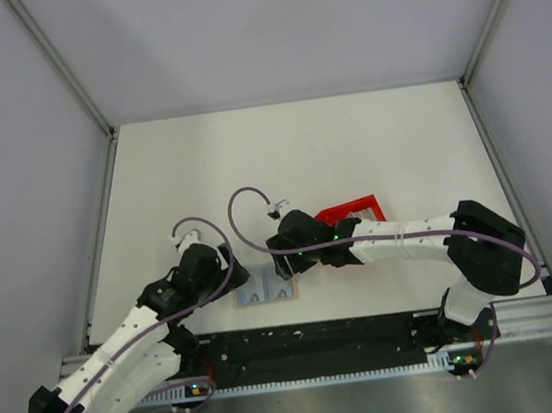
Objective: Put the credit cards into the card holder
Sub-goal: Close the card holder at the center of the board.
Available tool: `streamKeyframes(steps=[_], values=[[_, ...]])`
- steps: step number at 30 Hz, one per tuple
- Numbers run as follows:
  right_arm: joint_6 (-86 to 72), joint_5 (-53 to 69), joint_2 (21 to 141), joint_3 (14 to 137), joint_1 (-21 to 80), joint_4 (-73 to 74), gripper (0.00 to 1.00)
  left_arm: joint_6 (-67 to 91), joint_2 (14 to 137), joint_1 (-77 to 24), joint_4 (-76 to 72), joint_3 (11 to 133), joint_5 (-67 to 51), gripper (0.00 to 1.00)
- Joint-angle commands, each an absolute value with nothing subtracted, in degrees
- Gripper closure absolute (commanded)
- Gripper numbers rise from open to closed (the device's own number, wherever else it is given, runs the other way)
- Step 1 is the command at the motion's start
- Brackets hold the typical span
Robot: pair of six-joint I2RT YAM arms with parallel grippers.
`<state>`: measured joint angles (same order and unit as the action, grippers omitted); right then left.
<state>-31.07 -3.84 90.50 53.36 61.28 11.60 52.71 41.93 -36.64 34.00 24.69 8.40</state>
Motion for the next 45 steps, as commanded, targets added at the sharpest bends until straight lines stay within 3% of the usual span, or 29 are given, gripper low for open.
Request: streamKeyframes(steps=[1, 6, 12, 21, 27, 34, 45], values=[[-33.57, -12.29, 94.65, 60.9, 64.42, 16.95, 0.36, 53.88, 39.55, -32.09, 35.77, 22.59, 6.87, 0.04], [-39.63, -23.01, 99.92, 68.97, 67.58, 28.45, 0.36, 53.35, 39.55, -29.8, 34.81, 21.36, 4.4, 0.04], [-42.89, -24.26, 101.34, 70.05, 68.82, 32.69, 0.39, 52.74, 39.55, -29.71, 33.84, 20.66, 3.34, 0.03], [-44.38, -25.31, 99.49, 68.2, 68.73, 33.75, 0.56, 51.94, 39.81, -29.71, 32.34, 19.69, 2.11, 0.04], [-45.09, -25.14, 97.91, 66.36, 68.82, 33.92, 0.79, 51.42, 39.81, -29.71, 31.91, 19.34, 1.5, 0.08], [-46.23, -25.31, 96.16, 63.37, 68.73, 34.1, 0.95, 50.54, 40.78, -29.71, 30.5, 18.37, 0.26, 0.17], [-48.51, -26.54, 93.87, 59.94, 68.55, 34.45, 0.89, 49.57, 42.98, -29.71, 30.06, 18.02, -3.08, 0.26]])
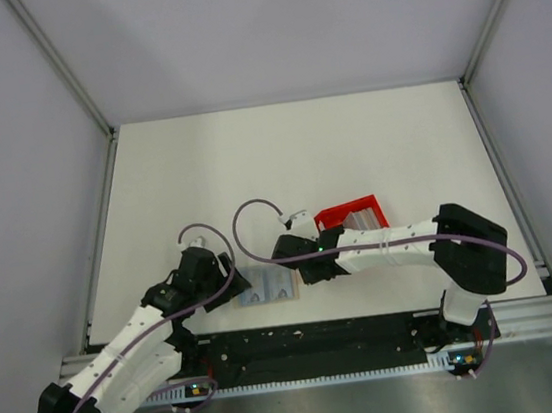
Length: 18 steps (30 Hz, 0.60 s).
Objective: Put the credit cards into the card holder
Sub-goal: Close the card holder at the center of the board.
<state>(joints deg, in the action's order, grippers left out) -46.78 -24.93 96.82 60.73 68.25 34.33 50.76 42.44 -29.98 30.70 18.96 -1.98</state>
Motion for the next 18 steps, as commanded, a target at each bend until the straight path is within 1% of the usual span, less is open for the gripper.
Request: streamKeyframes(steps=[1, 6, 8, 11, 14, 15, 17, 18], values=[[-48.78, -26.37, 93.69, 59.51, 68.29, 34.45, 0.89, 49.57, 42.98, -29.71, 30.06, 18.02, -3.16, 0.27], [-48.78, -25.84, 93.87, 58.45, 67.24, 34.1, 0.91, 49.48, 42.98, -29.71, 29.71, 17.75, -3.51, 0.38], [-48.43, -25.14, 94.13, 58.1, 66.89, 33.49, 0.93, 49.39, 42.98, -29.62, 29.01, 17.4, -4.13, 0.44], [-47.99, -24.0, 94.31, 57.75, 66.71, 32.52, 0.95, 49.4, 43.07, -29.71, 28.74, 17.31, -4.39, 0.55], [-47.81, -22.94, 94.75, 57.22, 66.45, 31.47, 0.96, 49.13, 42.89, -29.71, 28.13, 17.49, -4.75, 0.59], [-47.81, -22.77, 94.92, 57.04, 66.36, 31.12, 0.96, 49.04, 42.98, -29.71, 27.69, 17.49, -4.92, 0.62], [-47.72, -22.06, 95.36, 56.95, 66.27, 30.59, 0.97, 48.87, 42.98, -29.71, 26.81, 17.75, -5.53, 0.69], [-47.72, -21.89, 95.45, 56.87, 66.27, 30.41, 0.97, 48.78, 42.89, -29.71, 26.46, 17.93, -5.8, 0.75]])
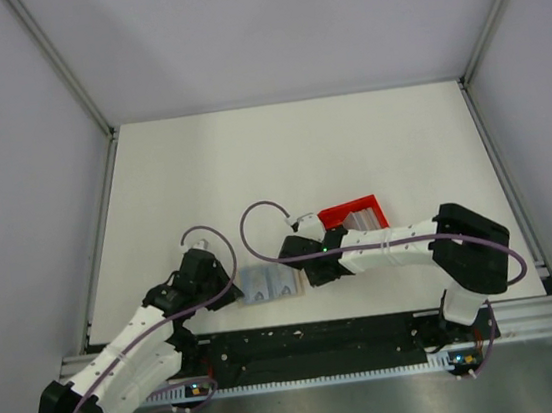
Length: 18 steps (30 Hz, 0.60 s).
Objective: Put the credit cards into the card holder
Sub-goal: Close the card holder at the center of the board.
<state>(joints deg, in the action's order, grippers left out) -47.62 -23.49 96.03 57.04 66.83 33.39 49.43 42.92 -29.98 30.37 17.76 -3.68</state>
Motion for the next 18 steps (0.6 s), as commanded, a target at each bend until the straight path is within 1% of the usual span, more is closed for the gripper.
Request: streamKeyframes(steps=[1, 6, 8, 13, 15, 16, 17, 18], values=[[-47.46, -21.8, 95.62, 56.69, 66.27, 30.32, 0.98, 48.61, 42.98, -29.71, 26.11, 18.28, -6.24, 0.82], [-47.37, -21.18, 95.8, 56.16, 66.1, 29.53, 1.0, 47.64, 42.71, -29.71, 25.4, 19.77, -7.38, 0.97], [-47.2, -21.01, 95.8, 56.25, 66.09, 29.36, 1.0, 47.2, 42.89, -29.71, 24.88, 20.21, -7.82, 1.0], [-47.37, -20.65, 94.93, 56.42, 65.92, 29.44, 1.0, 46.5, 43.07, -29.71, 25.48, 20.92, -7.48, 1.0], [-48.07, -20.92, 93.26, 55.9, 65.92, 29.44, 0.96, 46.32, 42.71, -29.71, 27.15, 21.44, -5.46, 0.91], [-48.34, -21.35, 92.38, 55.64, 65.83, 29.53, 0.91, 46.14, 42.54, -29.71, 28.55, 21.71, -4.41, 0.85], [-48.34, -21.79, 90.89, 55.46, 65.74, 29.71, 0.88, 46.06, 42.54, -29.71, 29.7, 22.06, -3.18, 0.76], [-48.25, -21.97, 89.66, 55.37, 65.74, 29.79, 0.86, 46.14, 42.45, -29.71, 30.84, 22.23, -2.38, 0.7]])
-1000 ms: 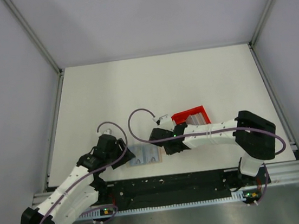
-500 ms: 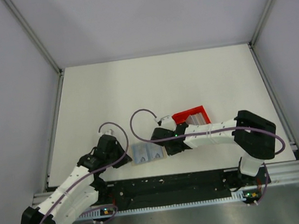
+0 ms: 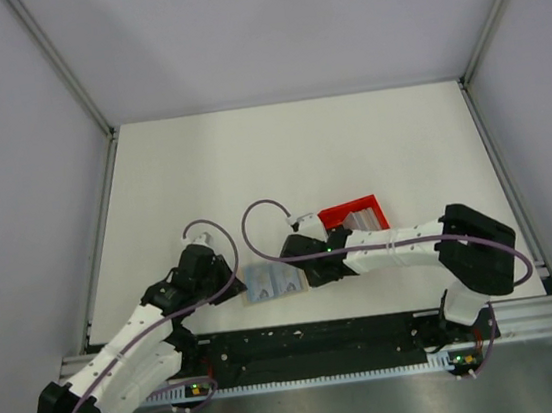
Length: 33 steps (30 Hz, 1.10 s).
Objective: Put the credit cards into the card holder
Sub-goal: Close the card holder at the center of the board.
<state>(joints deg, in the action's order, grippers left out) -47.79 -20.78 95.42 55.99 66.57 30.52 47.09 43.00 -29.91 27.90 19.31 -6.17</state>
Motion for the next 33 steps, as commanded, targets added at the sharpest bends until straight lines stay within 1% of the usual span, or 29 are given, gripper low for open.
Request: streamKeyframes(steps=[1, 3, 6, 7, 10, 11, 14, 18, 20, 25, 29, 33], values=[[-48.25, -21.97, 87.91, 55.2, 65.74, 29.71, 0.84, 46.32, 42.36, -29.71, 31.63, 22.24, -1.5, 0.65], [-47.55, -21.97, 84.04, 55.55, 65.83, 29.53, 0.83, 46.93, 42.36, -29.71, 31.82, 21.8, -1.23, 0.56], [-44.66, -20.31, 79.9, 56.51, 66.09, 27.43, 0.83, 48.42, 42.45, -29.71, 32.17, 21.18, -0.62, 0.52], [-43.34, -19.43, 79.28, 57.04, 66.27, 26.38, 0.83, 49.12, 42.54, -29.71, 32.34, 21.01, -0.53, 0.48], [-41.05, -14.96, 81.02, 59.67, 66.27, 23.38, 0.83, 50.1, 42.54, -29.71, 31.82, 20.04, -0.53, 0.45], [-40.78, -13.81, 82.95, 60.9, 66.27, 23.29, 0.84, 50.36, 42.45, -29.71, 31.29, 19.52, -0.53, 0.44], [-40.69, -11.87, 89.97, 64.85, 66.27, 24.08, 0.87, 50.71, 42.54, -29.71, 29.36, 18.2, -2.28, 0.44], [-41.31, -12.74, 96.75, 67.67, 65.83, 25.22, 0.89, 50.98, 42.63, -29.71, 27.6, 16.79, -4.22, 0.41], [-41.83, -12.74, 98.6, 67.85, 65.13, 25.66, 0.89, 50.89, 42.63, -29.71, 26.9, 16.35, -5.01, 0.37], [-43.24, -13.54, 99.41, 63.91, 63.02, 26.19, 0.89, 50.8, 42.89, -29.71, 24.44, 15.3, -6.59, 0.32], [-43.68, -12.92, 99.14, 60.48, 61.96, 25.84, 0.88, 51.15, 43.94, -29.71, 21.37, 14.15, -8.61, 0.32], [-43.94, -9.85, 100.72, 58.89, 61.52, 24.44, 0.87, 51.68, 45.79, -29.71, 16.97, 12.57, -11.51, 0.32]])
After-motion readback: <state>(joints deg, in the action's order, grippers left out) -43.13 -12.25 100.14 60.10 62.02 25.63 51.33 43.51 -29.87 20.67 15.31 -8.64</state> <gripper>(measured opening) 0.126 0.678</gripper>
